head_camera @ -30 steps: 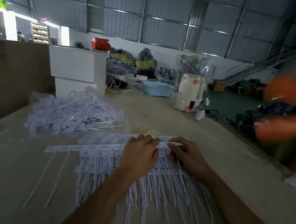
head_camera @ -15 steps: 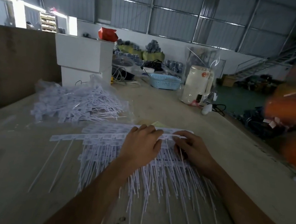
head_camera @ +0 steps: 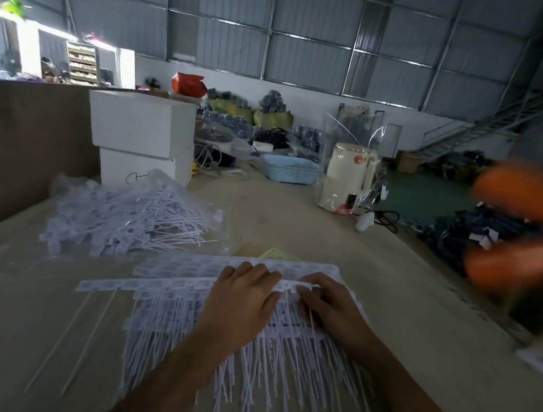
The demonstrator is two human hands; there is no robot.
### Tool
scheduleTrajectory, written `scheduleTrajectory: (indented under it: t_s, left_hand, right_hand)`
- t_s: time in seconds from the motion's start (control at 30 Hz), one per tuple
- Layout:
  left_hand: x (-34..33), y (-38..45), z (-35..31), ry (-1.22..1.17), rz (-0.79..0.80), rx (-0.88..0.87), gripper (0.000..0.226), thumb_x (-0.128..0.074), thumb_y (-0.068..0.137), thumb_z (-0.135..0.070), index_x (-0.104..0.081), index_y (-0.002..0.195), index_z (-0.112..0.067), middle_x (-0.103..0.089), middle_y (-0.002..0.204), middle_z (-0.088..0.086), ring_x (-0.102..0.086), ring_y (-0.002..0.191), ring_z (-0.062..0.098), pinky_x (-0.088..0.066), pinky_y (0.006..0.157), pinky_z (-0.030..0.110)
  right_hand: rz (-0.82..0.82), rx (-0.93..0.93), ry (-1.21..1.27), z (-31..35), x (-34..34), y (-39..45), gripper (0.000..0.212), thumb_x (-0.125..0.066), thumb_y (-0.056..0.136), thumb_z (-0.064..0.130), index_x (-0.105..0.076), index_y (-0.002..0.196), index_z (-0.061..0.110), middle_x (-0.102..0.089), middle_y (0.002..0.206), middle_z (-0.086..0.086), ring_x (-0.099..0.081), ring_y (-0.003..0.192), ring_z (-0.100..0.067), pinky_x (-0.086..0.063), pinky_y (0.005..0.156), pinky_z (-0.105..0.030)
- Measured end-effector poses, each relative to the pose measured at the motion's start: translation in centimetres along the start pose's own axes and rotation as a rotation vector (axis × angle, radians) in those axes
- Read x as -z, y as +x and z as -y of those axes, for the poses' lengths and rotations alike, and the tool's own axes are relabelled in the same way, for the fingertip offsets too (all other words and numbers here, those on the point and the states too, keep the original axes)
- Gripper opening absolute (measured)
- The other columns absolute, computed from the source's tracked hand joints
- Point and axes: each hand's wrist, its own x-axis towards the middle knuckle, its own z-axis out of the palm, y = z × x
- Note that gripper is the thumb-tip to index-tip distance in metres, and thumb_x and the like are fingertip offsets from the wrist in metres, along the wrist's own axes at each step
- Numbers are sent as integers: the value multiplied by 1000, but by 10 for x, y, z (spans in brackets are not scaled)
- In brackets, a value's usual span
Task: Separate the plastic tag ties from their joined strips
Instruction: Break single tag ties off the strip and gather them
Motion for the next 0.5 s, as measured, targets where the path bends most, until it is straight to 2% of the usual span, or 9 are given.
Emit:
scheduleTrajectory:
  t_s: [0.1,0.23,0.37,0.5]
  left_hand:
    - [3,-1,-1,-30,-54,-5,18,-65,90,-26,-69,105,-17,-69,100,3,-65,89,28,-53,70,41]
    - [8,1,-4,-76,-70,-6,11,-56,94,-23,-65,99,-17,-67,94,2,-62,83,28,-50,66,38]
    - [9,-1,-7,-76,-18,5,2,-59,92,-16,-61,90,-16,-65,81,3,-60,73,29,-41,61,34]
    - [9,0,-4,-83,-8,13,2,-61,90,-14,-62,92,-15,-67,82,4,-62,73,30,-42,60,33]
  right_hand:
    - [59,16,21,6,6,-1,19,-57,101,20,-59,99,1,-65,68,-11,-56,57,-27,-44,53,-34]
    - [107,58,15,22,15,-4,12,-57,101,23,-65,102,13,-70,80,-12,-63,65,-29,-50,55,-33]
    - [122,57,-13,23,14,-6,13,-58,101,24,-65,103,13,-71,78,-13,-62,61,-28,-50,54,-34]
    - [110,61,-10,23,8,-5,12,-57,102,20,-62,107,10,-70,71,-16,-58,53,-36,-49,49,-33]
